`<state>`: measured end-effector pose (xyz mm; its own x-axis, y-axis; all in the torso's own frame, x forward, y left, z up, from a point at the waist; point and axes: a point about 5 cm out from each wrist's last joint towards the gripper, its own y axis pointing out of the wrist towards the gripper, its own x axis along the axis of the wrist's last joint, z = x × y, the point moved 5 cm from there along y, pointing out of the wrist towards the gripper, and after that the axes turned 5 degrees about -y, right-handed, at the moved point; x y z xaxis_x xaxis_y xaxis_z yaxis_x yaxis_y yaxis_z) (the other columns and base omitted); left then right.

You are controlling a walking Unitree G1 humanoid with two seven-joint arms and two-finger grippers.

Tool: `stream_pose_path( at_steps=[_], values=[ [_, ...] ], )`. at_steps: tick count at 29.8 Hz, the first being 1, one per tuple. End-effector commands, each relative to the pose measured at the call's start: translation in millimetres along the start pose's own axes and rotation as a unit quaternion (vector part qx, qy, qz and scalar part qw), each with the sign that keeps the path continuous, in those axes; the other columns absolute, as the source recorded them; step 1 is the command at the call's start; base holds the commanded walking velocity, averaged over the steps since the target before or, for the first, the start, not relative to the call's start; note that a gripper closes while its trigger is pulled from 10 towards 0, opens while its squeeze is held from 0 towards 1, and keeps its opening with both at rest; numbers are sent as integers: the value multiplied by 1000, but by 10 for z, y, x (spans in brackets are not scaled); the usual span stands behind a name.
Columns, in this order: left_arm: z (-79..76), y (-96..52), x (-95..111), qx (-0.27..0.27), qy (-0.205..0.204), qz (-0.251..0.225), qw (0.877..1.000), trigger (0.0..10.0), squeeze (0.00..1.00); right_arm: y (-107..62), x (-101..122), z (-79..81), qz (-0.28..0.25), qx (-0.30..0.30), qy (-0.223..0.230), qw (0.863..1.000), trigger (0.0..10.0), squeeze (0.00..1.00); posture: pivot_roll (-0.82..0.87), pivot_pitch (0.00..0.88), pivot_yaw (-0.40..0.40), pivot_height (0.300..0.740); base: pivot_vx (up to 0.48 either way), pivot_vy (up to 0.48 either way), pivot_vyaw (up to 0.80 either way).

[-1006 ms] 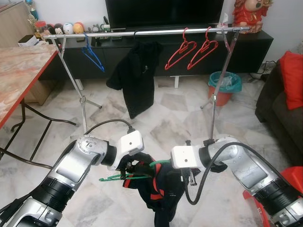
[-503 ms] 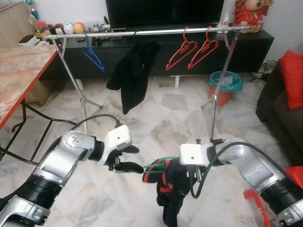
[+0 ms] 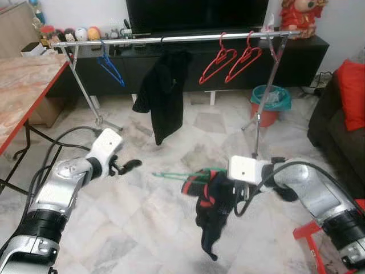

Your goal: Hang hanger

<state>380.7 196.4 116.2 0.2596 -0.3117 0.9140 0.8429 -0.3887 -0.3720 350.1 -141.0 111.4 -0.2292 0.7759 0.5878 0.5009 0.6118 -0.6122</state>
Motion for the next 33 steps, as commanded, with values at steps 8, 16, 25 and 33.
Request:
stream_pose_path(
  at_steps=[8,16,25,33],
  values=[
    [21,27,-563,60,-82,78,992,10000,0,-60,287,-275,-61,-53,-4,997,0,0,-91,0,54,740,0,0,0],
    [-370,59,-504,-61,-164,53,983,10000,0,-62,463,-330,-100,-67,2,993,0,0,-89,0,58,740,0,0,0],
    [-622,-38,-326,-163,-129,13,978,10000,0,-198,564,-425,-129,-68,-3,989,0,0,-94,0,66,740,0,0,0],
    [-731,-143,-230,-224,-105,2,969,10000,0,-420,238,-305,-70,-1,-31,997,0,0,-100,0,72,740,0,0,0]
  ],
)
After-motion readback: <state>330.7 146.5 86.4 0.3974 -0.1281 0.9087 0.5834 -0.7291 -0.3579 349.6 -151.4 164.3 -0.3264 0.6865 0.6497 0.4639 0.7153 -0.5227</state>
